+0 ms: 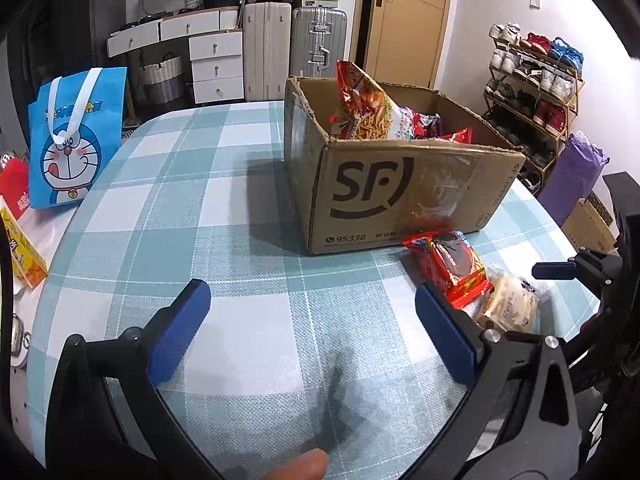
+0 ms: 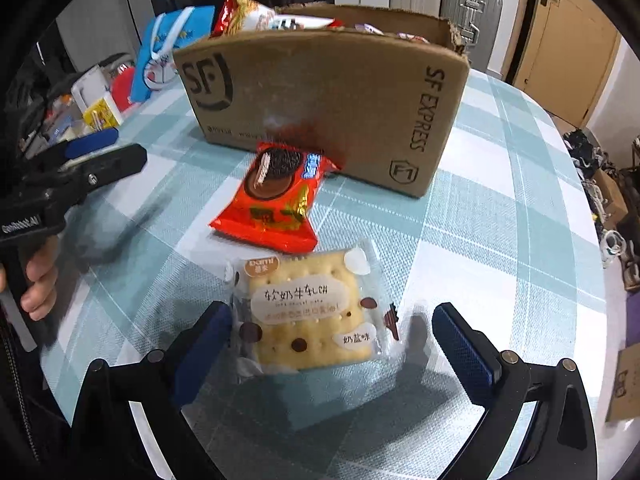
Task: Organize snacks
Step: 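Move both tools back to the red cookie pack and cream biscuit pack, then grasp the cream biscuit pack with the right tool while the left tool grasps the red cookie pack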
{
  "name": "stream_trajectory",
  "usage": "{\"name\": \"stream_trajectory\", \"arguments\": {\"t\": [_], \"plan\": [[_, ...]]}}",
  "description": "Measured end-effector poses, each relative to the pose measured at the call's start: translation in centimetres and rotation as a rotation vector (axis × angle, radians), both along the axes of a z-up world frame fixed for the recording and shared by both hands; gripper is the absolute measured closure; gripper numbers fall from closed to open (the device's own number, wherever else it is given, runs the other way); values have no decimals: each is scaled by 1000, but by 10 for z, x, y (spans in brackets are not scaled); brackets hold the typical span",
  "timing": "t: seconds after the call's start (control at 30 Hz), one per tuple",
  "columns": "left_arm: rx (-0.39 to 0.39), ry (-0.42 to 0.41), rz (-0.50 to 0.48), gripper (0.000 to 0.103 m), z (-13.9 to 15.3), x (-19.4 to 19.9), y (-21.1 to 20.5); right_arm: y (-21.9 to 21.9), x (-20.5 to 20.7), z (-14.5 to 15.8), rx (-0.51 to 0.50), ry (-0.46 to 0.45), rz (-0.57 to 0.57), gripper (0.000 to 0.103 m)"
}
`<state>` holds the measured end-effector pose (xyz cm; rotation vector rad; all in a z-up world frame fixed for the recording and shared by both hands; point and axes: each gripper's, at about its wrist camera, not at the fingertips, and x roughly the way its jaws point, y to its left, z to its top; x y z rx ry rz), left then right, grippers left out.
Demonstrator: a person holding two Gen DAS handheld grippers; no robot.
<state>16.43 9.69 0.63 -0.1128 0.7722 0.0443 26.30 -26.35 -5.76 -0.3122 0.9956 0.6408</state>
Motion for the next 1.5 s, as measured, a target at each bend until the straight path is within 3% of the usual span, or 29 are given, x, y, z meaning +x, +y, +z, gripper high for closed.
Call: {"name": "stream_trajectory", "arguments": {"t": [0.13, 0.27, 0.33, 0.4, 0.6, 0.83, 1.07, 1.3, 1.5], "plan": [[3, 2, -5, 1, 0, 0, -1, 0, 2, 0, -3, -5, 9, 4], [4, 7, -18, 1, -1, 0, -4, 5, -5, 0, -3, 2, 43, 18], [7, 7, -24, 1, -1, 0, -5, 9, -8, -1, -7, -3, 56, 21], [6, 8, -30, 1, -1, 0, -6, 9, -11, 1, 2, -15, 73, 30], [7, 15, -36, 1, -3, 0, -8, 3, -12, 7, 20, -34, 89, 42], [1, 15, -32, 1, -3, 0, -9, -10, -15, 24, 34, -82, 82, 42], [-3, 17, -35, 1, -1, 5, -17, -37, -4, 48, 128, -126, -14, 42], [2, 60, -22, 1, -12, 23, -40, -53, 1, 63, 240, -151, -71, 42], [-18, 103, -67, 1, -19, 42, -63, -57, 5, 64, 257, -147, -85, 42]]}}
